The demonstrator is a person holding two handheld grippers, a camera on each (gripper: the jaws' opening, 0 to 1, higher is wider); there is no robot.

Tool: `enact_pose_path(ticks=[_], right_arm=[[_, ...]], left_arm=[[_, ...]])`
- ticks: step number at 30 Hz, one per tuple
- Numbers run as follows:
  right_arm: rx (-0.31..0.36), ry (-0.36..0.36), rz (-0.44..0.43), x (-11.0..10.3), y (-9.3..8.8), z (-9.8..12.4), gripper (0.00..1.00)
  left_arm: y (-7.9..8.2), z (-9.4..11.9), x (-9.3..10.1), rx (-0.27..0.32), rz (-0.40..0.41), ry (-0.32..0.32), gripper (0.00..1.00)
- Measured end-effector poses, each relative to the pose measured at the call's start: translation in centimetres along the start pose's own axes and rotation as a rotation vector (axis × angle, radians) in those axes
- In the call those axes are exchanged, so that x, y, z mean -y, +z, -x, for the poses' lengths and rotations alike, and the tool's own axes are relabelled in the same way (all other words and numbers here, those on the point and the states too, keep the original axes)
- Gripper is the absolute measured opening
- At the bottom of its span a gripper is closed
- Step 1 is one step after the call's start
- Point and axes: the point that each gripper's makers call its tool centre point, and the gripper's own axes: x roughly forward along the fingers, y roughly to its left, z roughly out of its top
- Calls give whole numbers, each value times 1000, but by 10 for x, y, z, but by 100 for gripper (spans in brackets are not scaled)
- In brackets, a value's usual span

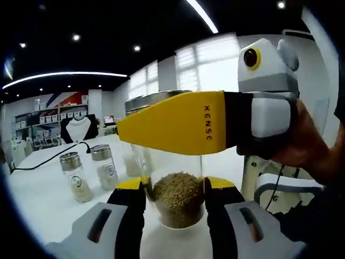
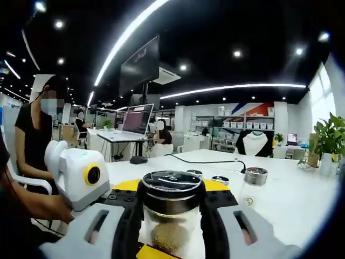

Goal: Rotate the seasoning bottle until the label or dispensing opening points toward the visible target arrow and the bottle remains upright within the marked orientation range

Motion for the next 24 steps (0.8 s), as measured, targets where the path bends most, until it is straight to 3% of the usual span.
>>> enact_pose_path(ticks=[3,11,18,24], right_arm=[[-7,90,9,-9,0,0,39],[-5,191,-9,-20,2,7,39],[45,219,-97,-20,13,13,39],[24,240,-38,-28,10,9,39]], left_arm=[[1,2,2,15,-2,-50,46],[5,6,12,46,40,-145,46],[17,12,18,108,77,-196,46],[14,13,17,104,88,-212,45]])
